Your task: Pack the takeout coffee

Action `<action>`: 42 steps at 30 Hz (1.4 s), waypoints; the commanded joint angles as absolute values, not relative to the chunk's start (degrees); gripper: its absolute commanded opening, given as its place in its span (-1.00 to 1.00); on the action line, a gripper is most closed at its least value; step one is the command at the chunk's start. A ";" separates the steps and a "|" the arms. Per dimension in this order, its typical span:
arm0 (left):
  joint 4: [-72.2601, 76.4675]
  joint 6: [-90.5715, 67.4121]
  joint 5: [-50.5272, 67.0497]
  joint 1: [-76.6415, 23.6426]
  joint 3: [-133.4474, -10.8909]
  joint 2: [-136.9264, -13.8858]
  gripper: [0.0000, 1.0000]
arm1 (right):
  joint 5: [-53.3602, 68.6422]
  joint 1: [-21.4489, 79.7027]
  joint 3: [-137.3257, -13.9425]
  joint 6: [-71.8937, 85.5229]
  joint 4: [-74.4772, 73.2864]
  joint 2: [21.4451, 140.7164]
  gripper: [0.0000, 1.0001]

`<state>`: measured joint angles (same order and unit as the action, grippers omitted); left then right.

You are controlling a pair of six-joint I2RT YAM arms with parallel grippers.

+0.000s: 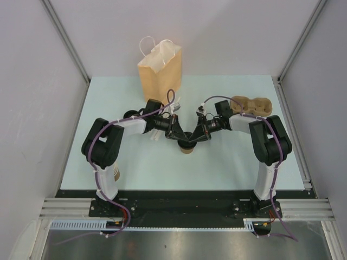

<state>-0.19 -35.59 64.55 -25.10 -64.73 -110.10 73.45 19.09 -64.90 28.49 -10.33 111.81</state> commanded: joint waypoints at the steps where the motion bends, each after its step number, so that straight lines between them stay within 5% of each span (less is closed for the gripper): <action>1: 4.74 -35.50 62.22 -25.05 -63.72 -106.62 -0.74 | 57.65 20.39 -63.89 23.64 -14.94 112.87 -0.71; 12: 7.91 -39.82 59.41 -25.14 -68.99 -105.11 -0.76 | 56.69 20.57 -64.25 22.50 -16.79 113.03 -0.71; 30: -7.56 -29.18 50.79 -22.50 -68.12 -113.21 -0.87 | 55.63 20.13 -64.51 21.80 -16.88 115.75 -0.72; 42: 8.88 -38.15 61.44 -23.20 -62.84 -99.50 -0.39 | 62.75 22.59 -66.80 27.86 -8.88 107.16 -0.55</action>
<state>4.34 -36.64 59.96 -23.46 -63.31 -105.71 69.89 20.93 -66.52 27.90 -12.05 110.37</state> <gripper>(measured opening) 0.238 0.191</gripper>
